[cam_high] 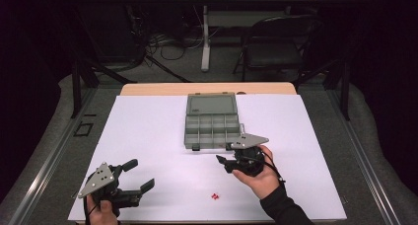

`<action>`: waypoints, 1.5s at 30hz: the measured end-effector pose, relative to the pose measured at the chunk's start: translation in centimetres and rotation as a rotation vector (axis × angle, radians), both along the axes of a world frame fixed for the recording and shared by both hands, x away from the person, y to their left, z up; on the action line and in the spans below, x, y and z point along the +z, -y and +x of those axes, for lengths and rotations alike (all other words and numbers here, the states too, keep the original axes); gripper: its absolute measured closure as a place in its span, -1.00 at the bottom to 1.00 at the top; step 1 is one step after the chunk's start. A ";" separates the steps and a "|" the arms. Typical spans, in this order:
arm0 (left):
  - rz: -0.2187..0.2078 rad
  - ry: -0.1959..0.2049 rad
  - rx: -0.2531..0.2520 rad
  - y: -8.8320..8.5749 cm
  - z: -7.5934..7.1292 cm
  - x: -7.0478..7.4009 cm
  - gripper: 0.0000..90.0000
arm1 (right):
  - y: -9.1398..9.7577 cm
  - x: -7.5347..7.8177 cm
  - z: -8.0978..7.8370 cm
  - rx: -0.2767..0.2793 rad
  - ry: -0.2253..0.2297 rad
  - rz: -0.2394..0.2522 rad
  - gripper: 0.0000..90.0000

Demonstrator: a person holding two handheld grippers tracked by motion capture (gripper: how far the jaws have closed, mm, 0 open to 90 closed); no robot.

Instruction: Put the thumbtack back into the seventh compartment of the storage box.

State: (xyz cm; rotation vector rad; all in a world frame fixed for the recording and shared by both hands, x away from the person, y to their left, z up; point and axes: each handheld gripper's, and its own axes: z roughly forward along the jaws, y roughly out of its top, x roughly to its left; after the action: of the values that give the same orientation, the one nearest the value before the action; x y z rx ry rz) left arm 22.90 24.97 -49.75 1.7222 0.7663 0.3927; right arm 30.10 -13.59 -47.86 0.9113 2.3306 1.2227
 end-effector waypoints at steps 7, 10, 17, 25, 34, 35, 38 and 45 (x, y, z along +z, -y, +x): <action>-0.001 -0.001 0.001 0.0 0.0 0.0 -0.75 | 0.6 -0.6 -2.4 0.005 0.030 -0.005 -0.06; 0.002 -0.001 -0.001 0.0 0.0 0.0 -0.75 | 1.0 -0.9 -3.2 0.003 0.028 -0.003 -0.07; 0.000 0.001 0.000 0.0 0.0 0.0 -0.75 | 1.4 -1.4 -5.0 0.015 0.054 0.012 -0.07; 0.000 0.004 -0.005 0.1 0.0 0.0 -0.75 | 1.3 -2.1 -5.8 0.046 0.035 0.015 0.03; -0.002 -0.001 -0.006 0.0 0.0 0.0 -0.75 | 0.8 -3.4 -6.0 0.083 0.020 0.015 0.02; -0.002 -0.001 -0.007 0.0 0.0 0.0 -0.75 | 0.8 -3.4 -6.0 0.083 0.020 0.015 0.02; 0.000 -0.002 -0.008 0.0 0.0 0.0 -0.75 | 0.6 -4.1 -5.9 0.093 0.008 0.009 0.00; -0.001 -0.006 -0.008 0.0 0.1 -0.1 -0.75 | 0.3 -5.6 -5.7 0.136 -0.051 0.006 0.12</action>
State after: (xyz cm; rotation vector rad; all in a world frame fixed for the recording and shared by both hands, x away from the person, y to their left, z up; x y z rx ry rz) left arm 22.99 24.95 -49.83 1.7253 0.7636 0.3822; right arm 24.37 -13.92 -53.46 0.8065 2.4661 1.2736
